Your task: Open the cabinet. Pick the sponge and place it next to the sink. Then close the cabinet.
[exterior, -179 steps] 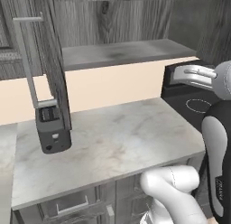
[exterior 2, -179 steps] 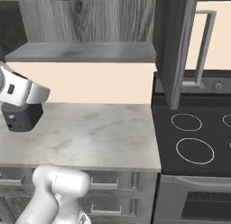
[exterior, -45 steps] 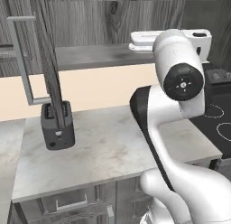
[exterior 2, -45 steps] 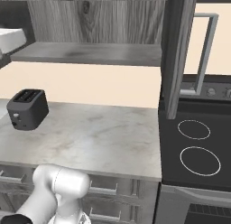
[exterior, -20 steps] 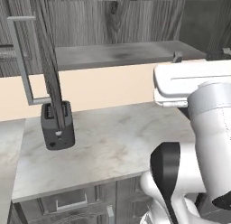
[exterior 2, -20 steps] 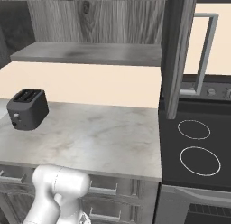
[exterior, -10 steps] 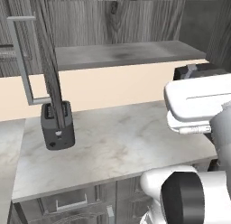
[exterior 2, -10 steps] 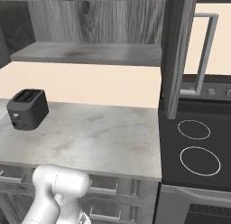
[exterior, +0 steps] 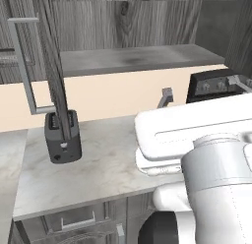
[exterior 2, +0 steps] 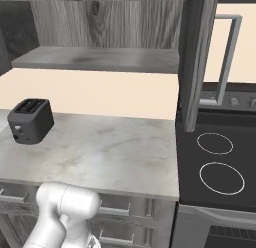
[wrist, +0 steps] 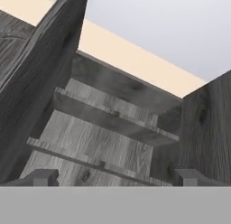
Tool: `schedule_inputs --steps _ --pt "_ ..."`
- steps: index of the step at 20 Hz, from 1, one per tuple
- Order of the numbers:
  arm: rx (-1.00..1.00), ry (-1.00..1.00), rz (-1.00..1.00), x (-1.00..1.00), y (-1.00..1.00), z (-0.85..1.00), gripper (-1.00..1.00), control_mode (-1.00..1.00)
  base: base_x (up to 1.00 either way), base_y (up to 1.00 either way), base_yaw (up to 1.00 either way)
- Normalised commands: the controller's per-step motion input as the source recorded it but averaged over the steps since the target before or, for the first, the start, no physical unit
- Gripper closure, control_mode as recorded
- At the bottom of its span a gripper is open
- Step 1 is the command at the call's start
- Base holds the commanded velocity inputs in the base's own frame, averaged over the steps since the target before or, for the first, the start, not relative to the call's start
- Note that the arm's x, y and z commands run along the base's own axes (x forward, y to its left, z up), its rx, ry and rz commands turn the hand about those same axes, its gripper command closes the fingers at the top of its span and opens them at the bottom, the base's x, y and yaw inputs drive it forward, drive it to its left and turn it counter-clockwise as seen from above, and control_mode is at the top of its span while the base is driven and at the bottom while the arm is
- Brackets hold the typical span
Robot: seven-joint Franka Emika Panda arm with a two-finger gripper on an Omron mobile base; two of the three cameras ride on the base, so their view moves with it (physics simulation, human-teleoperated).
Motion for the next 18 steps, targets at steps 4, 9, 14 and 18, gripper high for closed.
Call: schedule_inputs --steps 4,9,14,18 --pt "-0.03 -0.04 -0.05 0.07 0.91 -0.06 -1.0 -1.0 0.0 0.0 0.0" --pt "-0.1 0.0 -0.09 0.87 1.0 -0.64 -1.0 -1.0 0.0 0.0 0.0" --pt "-0.06 -0.05 -0.15 0.63 0.98 -0.4 -1.0 -1.0 0.0 0.0 0.0" --pt "0.0 -0.08 -0.29 0.11 0.89 0.0 -1.0 -1.0 0.0 0.0 0.0"
